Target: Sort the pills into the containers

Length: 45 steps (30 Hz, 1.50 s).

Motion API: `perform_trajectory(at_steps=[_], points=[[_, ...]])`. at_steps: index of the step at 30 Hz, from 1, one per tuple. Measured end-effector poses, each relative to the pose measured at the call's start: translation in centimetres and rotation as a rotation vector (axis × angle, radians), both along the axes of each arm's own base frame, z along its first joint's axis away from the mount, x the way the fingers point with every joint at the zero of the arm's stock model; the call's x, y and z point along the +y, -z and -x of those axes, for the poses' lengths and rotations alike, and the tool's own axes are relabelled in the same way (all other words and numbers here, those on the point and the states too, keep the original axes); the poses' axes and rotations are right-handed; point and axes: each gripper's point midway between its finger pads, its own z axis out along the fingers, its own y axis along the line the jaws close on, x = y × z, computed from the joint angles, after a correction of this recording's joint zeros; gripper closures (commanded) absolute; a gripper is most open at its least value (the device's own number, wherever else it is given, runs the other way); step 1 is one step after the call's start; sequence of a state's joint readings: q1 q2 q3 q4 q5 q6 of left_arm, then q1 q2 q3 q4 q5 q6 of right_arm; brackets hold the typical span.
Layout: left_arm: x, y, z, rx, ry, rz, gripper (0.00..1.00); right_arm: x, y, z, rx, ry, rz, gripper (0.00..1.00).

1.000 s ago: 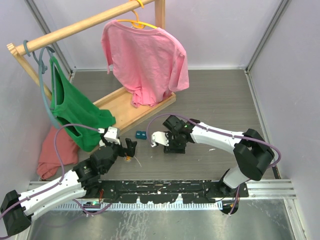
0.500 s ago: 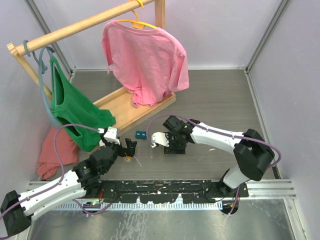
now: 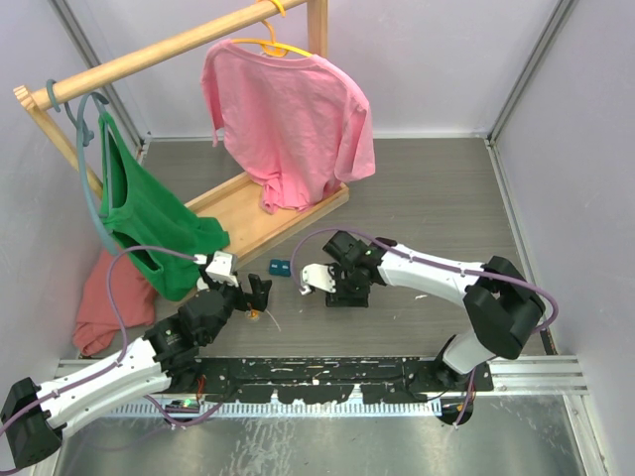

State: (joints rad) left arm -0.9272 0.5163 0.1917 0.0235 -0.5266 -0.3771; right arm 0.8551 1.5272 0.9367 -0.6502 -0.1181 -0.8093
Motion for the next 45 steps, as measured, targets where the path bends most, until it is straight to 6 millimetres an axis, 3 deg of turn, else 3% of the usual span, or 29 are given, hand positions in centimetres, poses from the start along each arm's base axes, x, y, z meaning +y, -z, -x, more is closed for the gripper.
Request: perform_trajectory(at_steps=[32,45], points=[[0.01,-0.03,0.01,-0.002,0.000,0.002,0.02,-0.11,-0.19,0.19,0.010,0.005,-0.008,0.99],[0.02,-0.11,0.02,-0.004,0.000,0.005,0.02,-0.23,-0.15,-0.75,-0.040,0.022,-0.007,0.99]])
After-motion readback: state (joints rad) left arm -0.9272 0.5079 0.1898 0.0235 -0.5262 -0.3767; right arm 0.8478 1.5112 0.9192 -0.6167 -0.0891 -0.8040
